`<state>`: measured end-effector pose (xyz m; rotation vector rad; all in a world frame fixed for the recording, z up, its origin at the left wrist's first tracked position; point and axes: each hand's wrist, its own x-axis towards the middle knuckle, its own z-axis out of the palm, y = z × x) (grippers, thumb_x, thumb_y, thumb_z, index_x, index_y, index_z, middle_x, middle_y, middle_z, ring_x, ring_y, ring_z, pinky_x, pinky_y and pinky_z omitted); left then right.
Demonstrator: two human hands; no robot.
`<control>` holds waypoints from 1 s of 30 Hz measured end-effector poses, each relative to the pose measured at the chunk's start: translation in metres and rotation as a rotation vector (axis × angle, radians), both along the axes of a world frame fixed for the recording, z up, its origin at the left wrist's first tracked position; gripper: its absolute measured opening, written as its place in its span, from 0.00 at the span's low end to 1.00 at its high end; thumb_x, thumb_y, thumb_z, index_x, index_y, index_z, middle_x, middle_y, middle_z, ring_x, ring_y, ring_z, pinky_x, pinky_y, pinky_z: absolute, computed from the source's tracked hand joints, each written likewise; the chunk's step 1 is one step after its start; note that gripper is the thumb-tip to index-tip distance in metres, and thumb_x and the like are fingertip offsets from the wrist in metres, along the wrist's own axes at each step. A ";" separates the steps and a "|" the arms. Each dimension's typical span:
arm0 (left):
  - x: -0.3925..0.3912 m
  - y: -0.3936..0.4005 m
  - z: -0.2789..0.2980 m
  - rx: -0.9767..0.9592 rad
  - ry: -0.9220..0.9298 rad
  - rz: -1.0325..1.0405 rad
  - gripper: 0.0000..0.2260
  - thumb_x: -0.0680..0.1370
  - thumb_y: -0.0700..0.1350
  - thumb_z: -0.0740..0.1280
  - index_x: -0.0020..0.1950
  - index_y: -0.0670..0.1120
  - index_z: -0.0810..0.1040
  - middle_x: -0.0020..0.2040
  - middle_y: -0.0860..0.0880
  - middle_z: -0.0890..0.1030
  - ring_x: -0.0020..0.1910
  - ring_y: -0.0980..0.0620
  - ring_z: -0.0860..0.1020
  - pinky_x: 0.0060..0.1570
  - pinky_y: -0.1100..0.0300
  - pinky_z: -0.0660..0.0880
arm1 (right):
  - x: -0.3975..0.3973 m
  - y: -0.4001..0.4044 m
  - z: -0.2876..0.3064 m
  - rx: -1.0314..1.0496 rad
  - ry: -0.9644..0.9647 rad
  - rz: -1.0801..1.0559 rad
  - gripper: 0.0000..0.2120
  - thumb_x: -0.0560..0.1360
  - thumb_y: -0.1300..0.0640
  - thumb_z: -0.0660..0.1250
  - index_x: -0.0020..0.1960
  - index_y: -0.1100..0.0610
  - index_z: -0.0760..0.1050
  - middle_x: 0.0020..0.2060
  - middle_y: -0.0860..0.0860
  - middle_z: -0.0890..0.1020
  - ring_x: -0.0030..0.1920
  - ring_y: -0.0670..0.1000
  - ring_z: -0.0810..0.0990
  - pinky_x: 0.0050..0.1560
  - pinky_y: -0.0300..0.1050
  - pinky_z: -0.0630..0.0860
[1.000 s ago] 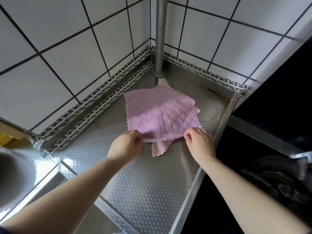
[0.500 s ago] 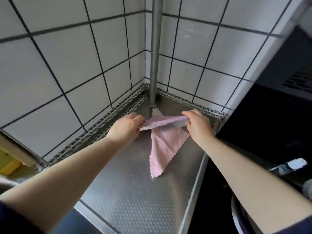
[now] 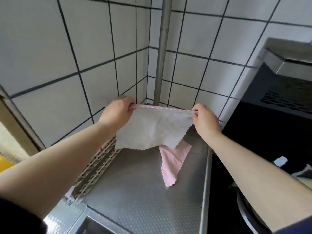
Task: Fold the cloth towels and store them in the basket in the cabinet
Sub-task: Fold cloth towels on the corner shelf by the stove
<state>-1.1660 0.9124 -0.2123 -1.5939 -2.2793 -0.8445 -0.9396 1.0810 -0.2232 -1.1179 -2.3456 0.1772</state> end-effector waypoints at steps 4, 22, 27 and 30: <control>-0.008 -0.028 0.011 0.083 -0.027 -0.005 0.06 0.78 0.40 0.63 0.53 0.44 0.77 0.45 0.49 0.76 0.41 0.50 0.74 0.39 0.59 0.69 | 0.011 -0.030 0.012 -0.004 0.021 -0.042 0.11 0.78 0.56 0.61 0.57 0.59 0.75 0.53 0.56 0.78 0.52 0.59 0.76 0.46 0.46 0.68; 0.031 -0.217 -0.137 -0.062 -0.464 -0.089 0.10 0.73 0.37 0.70 0.50 0.50 0.78 0.43 0.58 0.80 0.42 0.61 0.77 0.42 0.68 0.72 | 0.077 -0.227 -0.132 -0.778 0.383 -0.153 0.04 0.78 0.55 0.61 0.47 0.49 0.74 0.43 0.48 0.80 0.47 0.49 0.78 0.44 0.43 0.71; 0.043 -0.247 -0.173 -0.201 -0.634 -0.042 0.07 0.74 0.44 0.70 0.47 0.56 0.76 0.43 0.61 0.79 0.43 0.66 0.76 0.38 0.76 0.69 | 0.085 -0.256 -0.164 -0.793 0.270 -0.187 0.06 0.80 0.53 0.58 0.54 0.52 0.71 0.49 0.49 0.78 0.51 0.48 0.77 0.44 0.39 0.69; 0.046 -0.255 -0.189 -0.277 -0.691 0.008 0.05 0.76 0.47 0.68 0.47 0.56 0.75 0.43 0.59 0.78 0.42 0.63 0.76 0.37 0.73 0.69 | 0.083 -0.262 -0.175 -0.834 0.161 -0.208 0.07 0.81 0.53 0.57 0.57 0.52 0.69 0.50 0.48 0.76 0.50 0.47 0.74 0.44 0.40 0.68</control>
